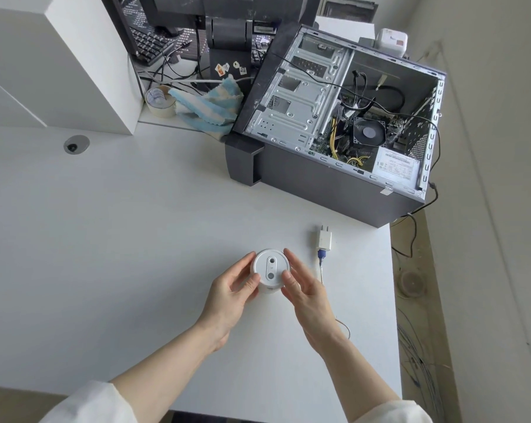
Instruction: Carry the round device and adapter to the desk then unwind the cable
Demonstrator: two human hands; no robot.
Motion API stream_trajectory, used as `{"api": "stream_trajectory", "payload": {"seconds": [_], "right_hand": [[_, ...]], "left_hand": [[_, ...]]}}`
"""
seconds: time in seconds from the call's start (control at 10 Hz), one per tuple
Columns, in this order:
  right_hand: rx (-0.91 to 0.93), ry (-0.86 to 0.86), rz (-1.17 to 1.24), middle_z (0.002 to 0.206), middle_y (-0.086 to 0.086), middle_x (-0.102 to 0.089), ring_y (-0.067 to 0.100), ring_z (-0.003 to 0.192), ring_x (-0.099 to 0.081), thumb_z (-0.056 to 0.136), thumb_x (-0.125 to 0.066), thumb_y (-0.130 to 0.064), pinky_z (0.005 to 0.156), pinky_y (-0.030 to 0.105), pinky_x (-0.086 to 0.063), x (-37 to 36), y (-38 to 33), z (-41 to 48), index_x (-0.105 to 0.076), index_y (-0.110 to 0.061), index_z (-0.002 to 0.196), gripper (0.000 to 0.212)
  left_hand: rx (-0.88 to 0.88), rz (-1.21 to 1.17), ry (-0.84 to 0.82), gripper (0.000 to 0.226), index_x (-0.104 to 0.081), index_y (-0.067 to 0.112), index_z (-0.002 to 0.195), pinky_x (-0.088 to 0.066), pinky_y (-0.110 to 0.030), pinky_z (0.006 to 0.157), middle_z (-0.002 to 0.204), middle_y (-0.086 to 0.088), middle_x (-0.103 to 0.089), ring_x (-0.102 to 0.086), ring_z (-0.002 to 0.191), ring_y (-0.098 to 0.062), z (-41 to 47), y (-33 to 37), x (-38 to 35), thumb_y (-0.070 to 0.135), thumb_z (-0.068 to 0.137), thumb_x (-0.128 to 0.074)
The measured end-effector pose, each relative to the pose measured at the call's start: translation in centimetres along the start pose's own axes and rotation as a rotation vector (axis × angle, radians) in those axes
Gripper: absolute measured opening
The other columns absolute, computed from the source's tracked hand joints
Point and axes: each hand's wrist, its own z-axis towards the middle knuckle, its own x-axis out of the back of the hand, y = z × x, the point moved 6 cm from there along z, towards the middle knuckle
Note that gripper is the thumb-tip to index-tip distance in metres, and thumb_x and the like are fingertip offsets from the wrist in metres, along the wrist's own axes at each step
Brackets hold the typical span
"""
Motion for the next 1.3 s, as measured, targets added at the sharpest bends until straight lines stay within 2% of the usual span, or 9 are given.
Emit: {"api": "stream_trajectory", "payload": {"seconds": [0.4, 0.7, 1.1, 1.3], "right_hand": [[0.041, 0.025, -0.018, 0.149, -0.020, -0.055, 0.004, 0.144, -0.043, 0.095, -0.061, -0.047, 0.122, 0.047, -0.032, -0.1, 0.2, -0.4, -0.052, -0.041, 0.145, 0.051], [0.017, 0.019, -0.046, 0.149, -0.011, -0.057, 0.011, 0.144, -0.045, 0.092, -0.061, -0.053, 0.121, 0.049, -0.033, 0.0, 0.1, -0.3, -0.052, -0.049, 0.142, 0.051], [-0.022, 0.020, -0.052, 0.146, -0.012, -0.060, 0.014, 0.139, -0.051, 0.092, -0.060, -0.047, 0.119, 0.049, -0.037, 0.1, -0.3, -0.5, -0.052, -0.044, 0.144, 0.052], [-0.016, 0.024, -0.065, 0.152, -0.018, -0.051, 0.009, 0.139, -0.049, 0.099, -0.059, -0.039, 0.116, 0.050, -0.039, 0.8, -1.1, -0.9, -0.047, -0.040, 0.149, 0.052]], "left_hand": [[0.002, -0.002, -0.001, 0.046, -0.055, 0.021, 0.140, -0.053, -0.026, 0.099, 0.133, 0.007, -0.066, -0.060, 0.126, -0.008, 0.0, -0.5, 0.1, 0.009, 0.096, -0.061], [-0.005, 0.041, 0.000, 0.043, -0.057, 0.021, 0.137, -0.050, -0.036, 0.106, 0.132, 0.004, -0.067, -0.060, 0.126, -0.011, 0.2, -0.3, 0.1, 0.007, 0.096, -0.061], [-0.003, 0.075, 0.000, 0.044, -0.056, 0.019, 0.138, -0.050, -0.035, 0.105, 0.131, 0.003, -0.067, -0.060, 0.127, -0.014, 0.3, -0.1, 0.2, 0.008, 0.096, -0.061], [0.022, 0.188, 0.008, 0.054, -0.050, 0.030, 0.142, -0.039, -0.039, 0.116, 0.141, 0.011, -0.056, -0.050, 0.134, -0.008, 0.4, 0.1, 0.9, 0.027, 0.091, -0.069]]}}
